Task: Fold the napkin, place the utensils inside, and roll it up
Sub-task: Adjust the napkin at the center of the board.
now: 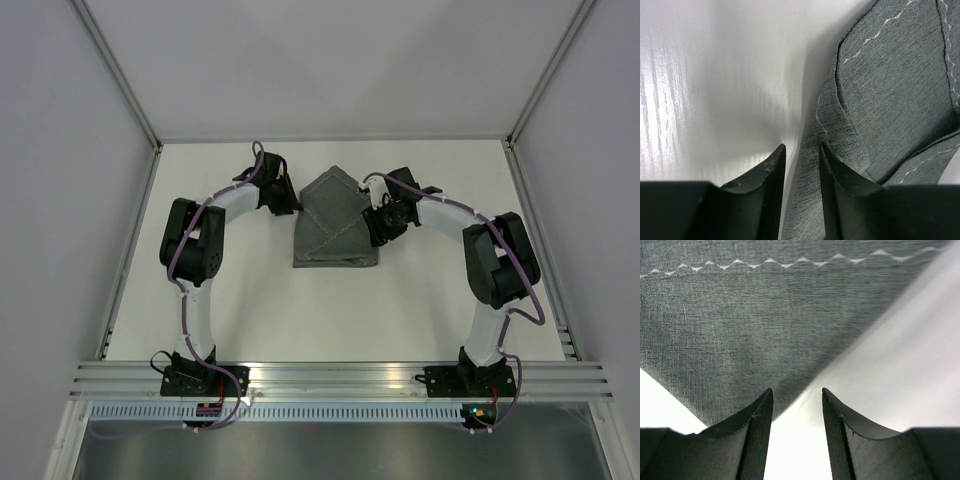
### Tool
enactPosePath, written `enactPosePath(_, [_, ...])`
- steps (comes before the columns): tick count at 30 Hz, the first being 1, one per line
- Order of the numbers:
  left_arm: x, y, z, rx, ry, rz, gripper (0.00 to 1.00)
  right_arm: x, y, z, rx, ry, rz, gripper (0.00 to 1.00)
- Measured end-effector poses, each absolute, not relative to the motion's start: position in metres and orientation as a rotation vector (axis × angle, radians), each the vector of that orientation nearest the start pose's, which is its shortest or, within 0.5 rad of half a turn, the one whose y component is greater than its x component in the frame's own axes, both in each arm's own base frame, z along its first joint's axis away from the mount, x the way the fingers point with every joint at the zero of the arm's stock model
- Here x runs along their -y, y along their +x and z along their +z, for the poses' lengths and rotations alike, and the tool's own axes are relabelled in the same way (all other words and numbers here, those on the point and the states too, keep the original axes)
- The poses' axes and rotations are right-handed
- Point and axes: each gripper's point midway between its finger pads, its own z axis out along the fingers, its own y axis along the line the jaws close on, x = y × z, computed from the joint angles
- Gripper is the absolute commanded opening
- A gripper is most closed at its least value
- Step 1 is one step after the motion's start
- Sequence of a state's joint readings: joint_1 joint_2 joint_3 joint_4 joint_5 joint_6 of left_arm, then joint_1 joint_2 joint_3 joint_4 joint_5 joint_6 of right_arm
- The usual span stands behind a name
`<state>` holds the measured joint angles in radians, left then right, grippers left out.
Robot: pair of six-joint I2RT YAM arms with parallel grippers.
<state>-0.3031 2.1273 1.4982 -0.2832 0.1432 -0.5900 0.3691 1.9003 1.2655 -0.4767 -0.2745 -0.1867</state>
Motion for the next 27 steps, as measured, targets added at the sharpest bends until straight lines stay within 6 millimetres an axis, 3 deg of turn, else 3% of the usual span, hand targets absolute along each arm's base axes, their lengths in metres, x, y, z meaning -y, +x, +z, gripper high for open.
enactPosePath(3, [0.198,0.478,0.036,-2.526,-0.289,-0.541,0.45,-0.178,0.375,0.043,-2.518,-0.799,0.395,0.54])
enactPosePath(5, [0.196,0.479,0.052,-2.494,-0.277,-0.548,0.49,-0.174,0.38,0.058,-2.475,-0.796,0.378,0.59])
enactPosePath(7, [0.193,0.48,0.077,-2.447,-0.263,-0.562,0.52,-0.173,0.386,0.077,-2.415,-0.799,0.364,0.61])
enactPosePath(13, [0.182,0.473,0.18,-2.236,-0.221,-0.632,0.54,-0.185,0.398,0.124,-2.277,-0.884,0.392,0.68])
enactPosePath(17, [0.18,0.459,0.239,-2.105,-0.186,-0.684,0.55,-0.198,0.397,0.14,-2.196,-1.012,0.389,0.7])
enactPosePath(20, [0.179,0.446,0.268,-2.03,-0.159,-0.717,0.56,-0.216,0.389,0.145,-2.131,-1.149,0.374,0.7])
enactPosePath(24, [0.176,0.421,0.286,-1.977,-0.133,-0.747,0.55,-0.243,0.371,0.142,-2.047,-1.311,0.374,0.69])
enactPosePath(27, [0.171,0.4,0.279,-1.982,-0.131,-0.75,0.56,-0.258,0.352,0.128,-1.991,-1.412,0.374,0.69])
